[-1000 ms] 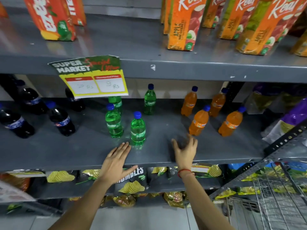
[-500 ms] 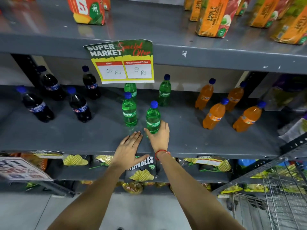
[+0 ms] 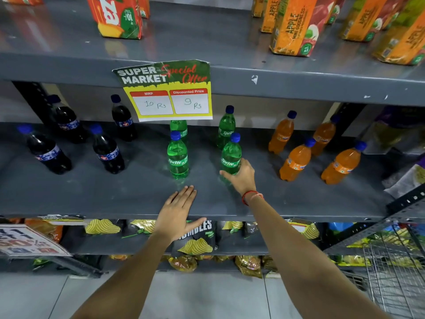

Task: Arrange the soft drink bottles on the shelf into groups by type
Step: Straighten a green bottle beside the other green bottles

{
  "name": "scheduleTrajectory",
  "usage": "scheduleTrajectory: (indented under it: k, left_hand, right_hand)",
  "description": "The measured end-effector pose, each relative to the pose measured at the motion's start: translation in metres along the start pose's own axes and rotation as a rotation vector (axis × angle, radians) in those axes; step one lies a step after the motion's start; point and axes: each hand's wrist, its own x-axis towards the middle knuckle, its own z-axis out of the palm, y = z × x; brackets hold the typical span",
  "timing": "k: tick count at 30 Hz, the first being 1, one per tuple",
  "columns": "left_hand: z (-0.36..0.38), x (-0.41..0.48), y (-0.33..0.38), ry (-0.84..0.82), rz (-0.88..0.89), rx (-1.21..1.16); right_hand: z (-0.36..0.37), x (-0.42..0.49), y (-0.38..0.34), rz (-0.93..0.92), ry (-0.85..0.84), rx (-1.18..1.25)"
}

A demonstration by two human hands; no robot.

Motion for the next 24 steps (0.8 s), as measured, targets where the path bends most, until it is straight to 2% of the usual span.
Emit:
scheduleTrajectory:
  k: [5,13,24]
  left_hand:
    - [0.001,0.0,0.0,0.021,0.001,-0.003]
    - [0.0,-0.001,0.0,0.034,0.005,-0.019]
    - [-0.002,-0.001,0.002,0.031,0.006,-0.008]
  right_hand:
    - [0.002,0.0,0.002,0.016,-0.033,0.044]
    - [0.02,-0.015,-0.001,0.095,0.167,0.191]
    - [0.019,-0.015,0.006,0.06,0.089,0.191]
